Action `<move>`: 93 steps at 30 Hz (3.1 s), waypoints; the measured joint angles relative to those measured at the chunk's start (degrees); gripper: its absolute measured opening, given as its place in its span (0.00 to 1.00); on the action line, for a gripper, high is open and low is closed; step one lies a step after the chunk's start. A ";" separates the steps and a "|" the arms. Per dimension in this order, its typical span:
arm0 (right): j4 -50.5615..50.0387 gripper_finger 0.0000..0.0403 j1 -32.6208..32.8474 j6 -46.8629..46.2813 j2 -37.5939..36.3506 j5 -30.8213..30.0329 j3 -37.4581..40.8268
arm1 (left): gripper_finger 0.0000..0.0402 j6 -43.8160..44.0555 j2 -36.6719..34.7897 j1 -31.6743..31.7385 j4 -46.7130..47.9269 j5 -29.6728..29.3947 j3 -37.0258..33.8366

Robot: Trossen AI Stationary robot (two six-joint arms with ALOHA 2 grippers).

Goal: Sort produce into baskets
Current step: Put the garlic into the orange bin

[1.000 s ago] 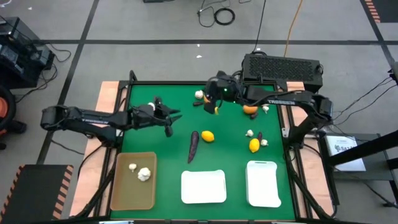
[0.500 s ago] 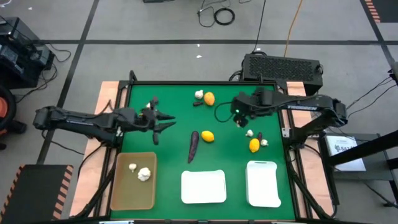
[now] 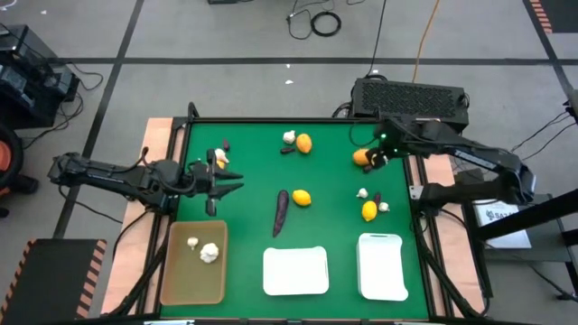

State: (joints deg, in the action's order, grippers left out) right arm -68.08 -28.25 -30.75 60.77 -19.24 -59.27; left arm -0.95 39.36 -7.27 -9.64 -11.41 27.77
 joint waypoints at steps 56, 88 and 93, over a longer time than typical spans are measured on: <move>30.18 0.56 -26.81 -13.25 20.66 2.35 17.03 | 0.27 0.15 0.64 0.11 4.94 -1.05 -0.02; 30.64 0.27 -26.01 -11.31 17.05 4.62 17.01 | 0.27 -0.98 0.64 0.11 8.39 -8.88 -0.02; 32.45 0.28 -26.01 -11.82 11.43 5.90 17.01 | 0.27 -1.46 0.64 0.14 9.22 -12.25 -0.02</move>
State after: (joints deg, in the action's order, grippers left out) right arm -35.63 -54.26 -42.58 72.20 -13.33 -42.26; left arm -2.42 40.01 -7.14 -0.43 -23.67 27.75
